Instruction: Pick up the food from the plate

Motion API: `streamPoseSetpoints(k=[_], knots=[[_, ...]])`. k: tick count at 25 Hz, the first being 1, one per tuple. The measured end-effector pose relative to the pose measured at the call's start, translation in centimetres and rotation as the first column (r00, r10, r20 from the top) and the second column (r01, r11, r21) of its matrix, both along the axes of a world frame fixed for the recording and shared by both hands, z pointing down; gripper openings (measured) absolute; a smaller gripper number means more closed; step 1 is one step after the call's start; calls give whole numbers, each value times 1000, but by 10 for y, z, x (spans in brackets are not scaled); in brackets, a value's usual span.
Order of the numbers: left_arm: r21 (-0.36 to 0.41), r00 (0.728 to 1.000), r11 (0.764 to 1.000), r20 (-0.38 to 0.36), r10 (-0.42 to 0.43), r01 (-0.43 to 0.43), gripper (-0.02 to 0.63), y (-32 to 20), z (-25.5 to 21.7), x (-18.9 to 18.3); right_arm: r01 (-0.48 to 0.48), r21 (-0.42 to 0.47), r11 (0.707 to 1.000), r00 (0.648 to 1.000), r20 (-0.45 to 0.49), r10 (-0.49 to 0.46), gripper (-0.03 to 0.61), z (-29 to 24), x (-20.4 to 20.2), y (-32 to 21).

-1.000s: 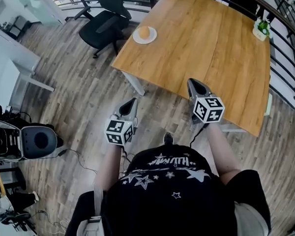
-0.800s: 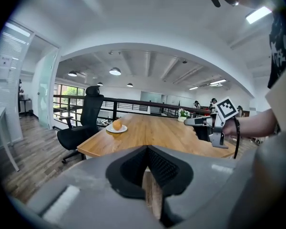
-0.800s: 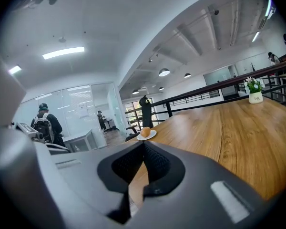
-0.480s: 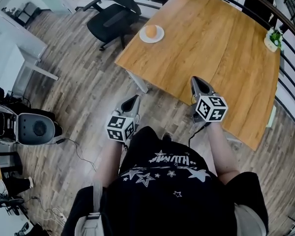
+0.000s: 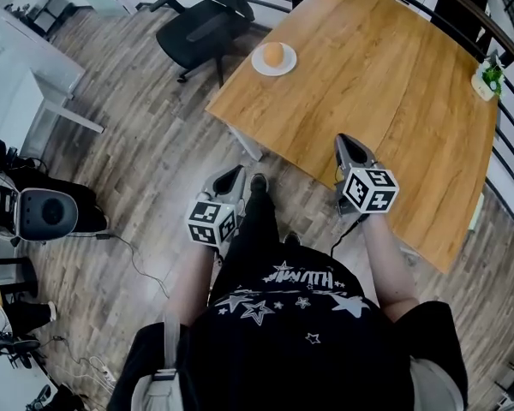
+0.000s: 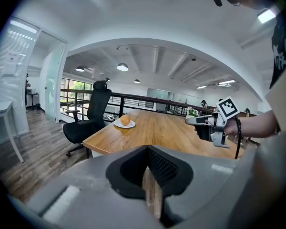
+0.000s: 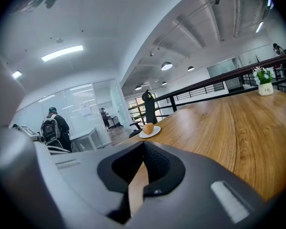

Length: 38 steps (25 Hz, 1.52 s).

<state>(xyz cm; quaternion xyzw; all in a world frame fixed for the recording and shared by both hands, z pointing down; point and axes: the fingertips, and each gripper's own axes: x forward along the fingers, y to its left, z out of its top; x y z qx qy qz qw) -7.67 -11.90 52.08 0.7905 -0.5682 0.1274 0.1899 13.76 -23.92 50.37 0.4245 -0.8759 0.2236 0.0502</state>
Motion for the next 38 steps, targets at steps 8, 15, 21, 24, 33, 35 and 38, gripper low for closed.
streamPoseSetpoints(k=[8,15,21,24,33,35,38], knots=[[13,1000,1000,-29,-12,12,2,-54,-1,-29,-12,0,1000,999,-40,12,3,-4,-24,-53],[10,999,1000,-45,-6,6,2,-110,3,-59,-24,10,1000,998,-66,24,3,-6,-58,-107],[27,999,1000,-47,11,-9,2,-160,1,-87,-26,2,1000,996,-87,26,3,-3,-92,-151],[22,998,999,-54,26,-25,2,-178,2,-100,-20,-3,1000,994,-106,19,3,-3,-112,-169],[14,996,999,-79,46,-45,2,-229,0,-133,20,-43,999,989,-148,-27,165,2,-163,-211],[8,995,999,-84,51,-51,2,-239,3,-139,24,-60,998,987,-154,-33,202,7,-173,-220],[-5,994,998,-88,59,-60,2,-253,7,-149,26,-95,995,986,-161,-41,286,18,-190,-234]])
